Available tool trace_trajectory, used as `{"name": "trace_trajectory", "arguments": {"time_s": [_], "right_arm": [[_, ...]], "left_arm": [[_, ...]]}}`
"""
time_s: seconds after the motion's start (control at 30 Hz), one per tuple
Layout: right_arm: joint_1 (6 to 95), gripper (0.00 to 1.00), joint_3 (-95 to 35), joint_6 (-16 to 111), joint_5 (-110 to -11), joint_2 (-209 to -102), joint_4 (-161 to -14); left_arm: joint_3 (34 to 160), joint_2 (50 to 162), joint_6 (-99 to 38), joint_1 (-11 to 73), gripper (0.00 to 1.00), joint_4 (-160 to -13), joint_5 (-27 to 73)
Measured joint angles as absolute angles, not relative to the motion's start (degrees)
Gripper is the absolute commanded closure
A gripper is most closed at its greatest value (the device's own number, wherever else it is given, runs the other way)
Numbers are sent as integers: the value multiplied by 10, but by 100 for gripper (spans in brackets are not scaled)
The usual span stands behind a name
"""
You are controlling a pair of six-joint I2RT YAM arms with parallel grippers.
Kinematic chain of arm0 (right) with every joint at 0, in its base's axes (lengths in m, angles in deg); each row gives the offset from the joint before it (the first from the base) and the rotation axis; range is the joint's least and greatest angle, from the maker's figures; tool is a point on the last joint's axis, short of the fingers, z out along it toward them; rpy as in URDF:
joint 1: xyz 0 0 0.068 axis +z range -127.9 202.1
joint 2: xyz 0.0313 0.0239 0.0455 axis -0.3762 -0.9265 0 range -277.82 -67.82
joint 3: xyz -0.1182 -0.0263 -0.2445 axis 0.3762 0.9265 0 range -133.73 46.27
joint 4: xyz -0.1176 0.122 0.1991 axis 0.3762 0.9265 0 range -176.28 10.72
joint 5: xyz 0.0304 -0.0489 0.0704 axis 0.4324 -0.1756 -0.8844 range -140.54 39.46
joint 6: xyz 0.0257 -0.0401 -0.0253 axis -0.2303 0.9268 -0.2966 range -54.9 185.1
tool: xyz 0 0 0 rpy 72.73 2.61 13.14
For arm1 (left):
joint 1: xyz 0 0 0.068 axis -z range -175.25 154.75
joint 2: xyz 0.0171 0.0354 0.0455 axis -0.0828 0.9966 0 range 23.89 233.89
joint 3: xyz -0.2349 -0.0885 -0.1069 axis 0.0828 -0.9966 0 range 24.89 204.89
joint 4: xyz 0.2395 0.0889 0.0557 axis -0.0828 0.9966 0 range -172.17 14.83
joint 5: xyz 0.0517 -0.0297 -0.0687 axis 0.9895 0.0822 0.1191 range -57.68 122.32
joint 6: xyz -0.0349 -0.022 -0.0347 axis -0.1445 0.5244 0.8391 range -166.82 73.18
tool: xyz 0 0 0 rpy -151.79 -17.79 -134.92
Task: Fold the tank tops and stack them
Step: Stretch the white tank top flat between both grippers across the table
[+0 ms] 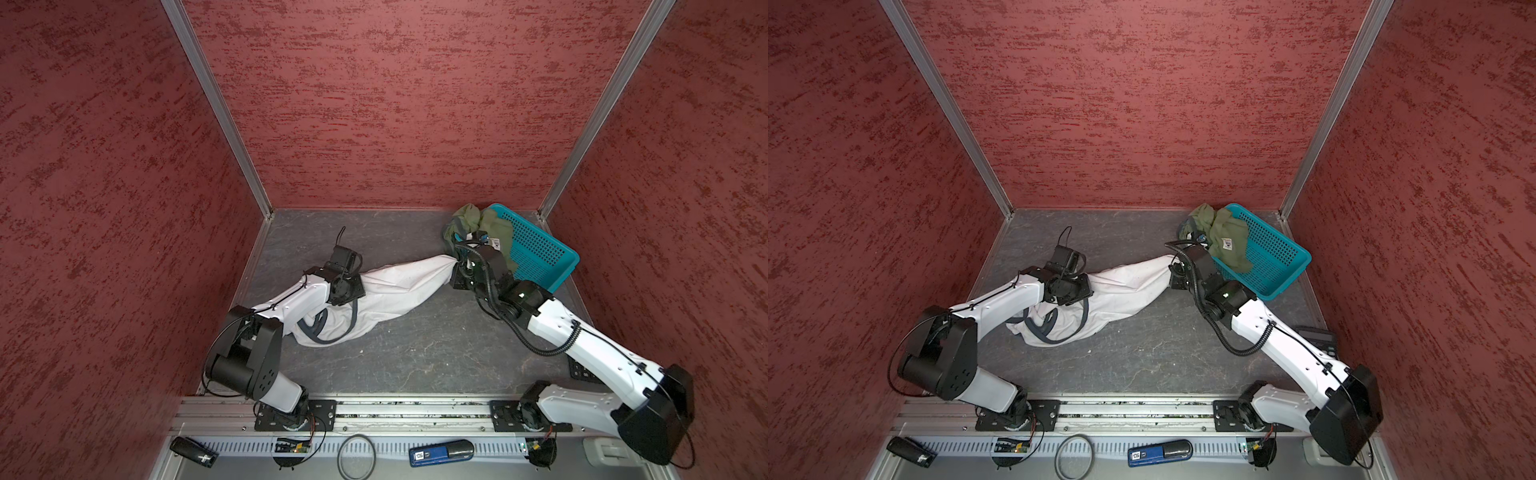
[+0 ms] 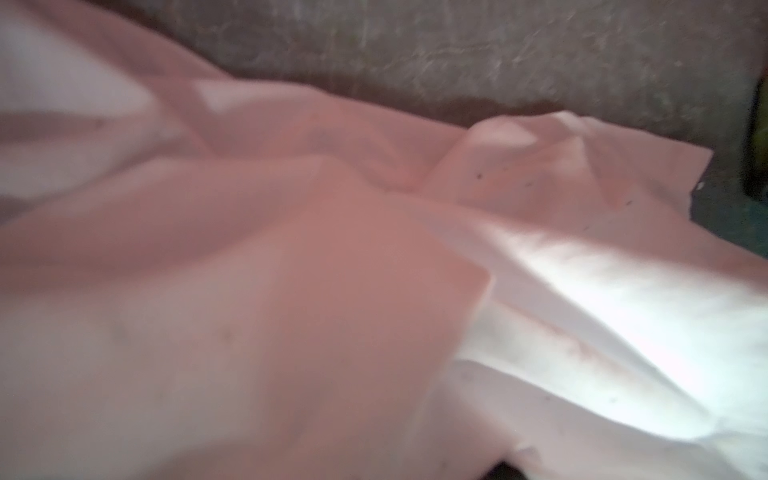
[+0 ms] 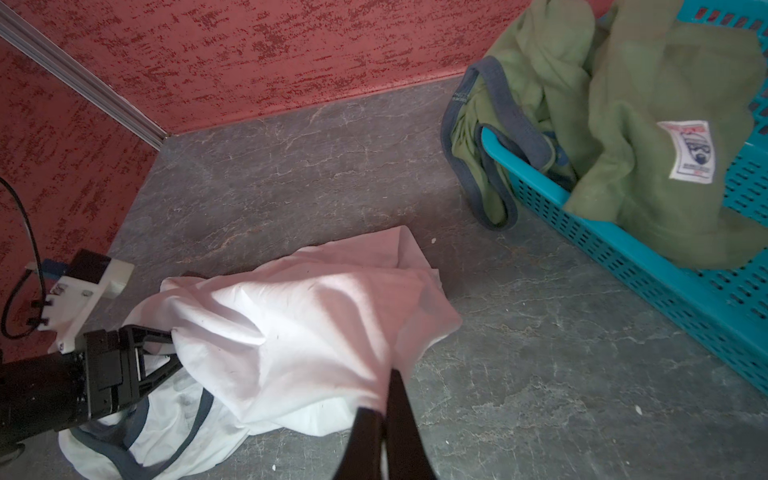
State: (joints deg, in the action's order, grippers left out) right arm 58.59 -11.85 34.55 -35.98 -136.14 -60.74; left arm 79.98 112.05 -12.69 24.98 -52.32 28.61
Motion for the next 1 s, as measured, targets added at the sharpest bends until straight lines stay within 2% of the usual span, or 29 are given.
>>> {"name": "trace_trajectory", "arguments": {"time_s": [0.17, 0.33, 0.43, 0.5, 0.63, 0.87, 1.0], "right_arm": [[582, 100, -117, 346, -360, -1361, -610], [576, 100, -117, 347, -360, -1362, -612], [573, 100, -117, 347, -360, -1362, -612], [572, 100, -117, 347, -362, -1362, -612], [571, 100, -117, 347, -365, -1367, -616], [571, 100, -117, 347, -368, -1372, -616], [570, 100, -117, 347, -368, -1369, -614]], "left_arm": [[805, 1149, -133, 246, 51, -539, 278], [790, 1148, -135, 256, 40, -537, 283], [761, 1120, -130, 263, 41, -537, 285], [744, 1107, -126, 264, 46, -538, 283], [730, 1113, -116, 261, 62, -544, 282], [733, 1114, -124, 256, 81, -569, 279], [744, 1110, -137, 250, 96, -572, 278]]}}
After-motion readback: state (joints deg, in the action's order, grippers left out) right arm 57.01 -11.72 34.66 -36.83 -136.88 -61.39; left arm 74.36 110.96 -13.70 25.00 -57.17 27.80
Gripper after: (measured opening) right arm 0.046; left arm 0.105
